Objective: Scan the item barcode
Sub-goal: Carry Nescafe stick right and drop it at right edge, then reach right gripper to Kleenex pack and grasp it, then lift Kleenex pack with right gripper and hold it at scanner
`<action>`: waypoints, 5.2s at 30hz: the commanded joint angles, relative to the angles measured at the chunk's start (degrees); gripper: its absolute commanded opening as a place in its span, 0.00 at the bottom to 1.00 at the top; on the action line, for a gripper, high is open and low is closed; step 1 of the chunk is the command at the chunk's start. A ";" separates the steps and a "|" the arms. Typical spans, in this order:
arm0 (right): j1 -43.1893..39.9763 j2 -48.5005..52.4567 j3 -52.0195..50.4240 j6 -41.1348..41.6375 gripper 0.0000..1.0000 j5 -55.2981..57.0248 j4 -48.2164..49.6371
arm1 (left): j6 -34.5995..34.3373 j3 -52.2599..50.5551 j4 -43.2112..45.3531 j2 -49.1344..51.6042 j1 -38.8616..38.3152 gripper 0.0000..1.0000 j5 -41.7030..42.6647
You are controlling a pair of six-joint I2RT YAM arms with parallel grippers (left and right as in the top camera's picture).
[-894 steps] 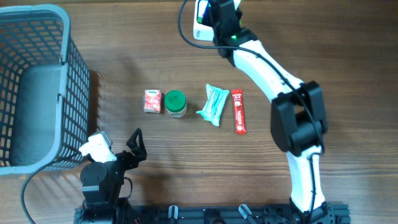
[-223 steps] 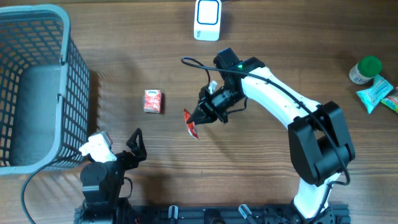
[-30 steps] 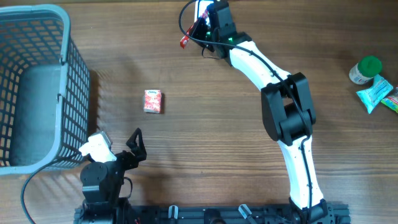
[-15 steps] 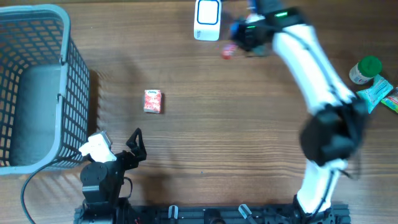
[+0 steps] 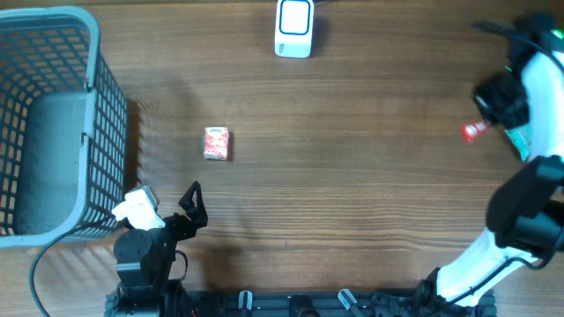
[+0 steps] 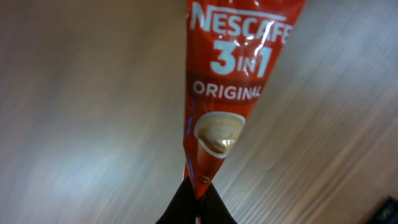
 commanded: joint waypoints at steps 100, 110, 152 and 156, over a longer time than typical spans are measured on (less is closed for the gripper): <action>46.27 14.16 -4.76 -40.68 0.04 -44.11 52.98 | 0.55 -0.33 0.13 -0.15 0.44 1.00 -0.52; 43.23 4.92 -4.79 -23.63 0.04 -21.70 29.09 | 0.52 -0.33 0.13 -0.13 0.44 1.00 -0.52; 48.22 10.27 -10.19 -48.37 1.00 -12.37 29.53 | 0.55 -0.33 0.13 -0.13 0.44 1.00 -0.52; 49.99 12.17 -10.19 -48.39 1.00 -8.37 30.56 | 0.55 -0.33 0.13 -0.13 0.44 1.00 -0.52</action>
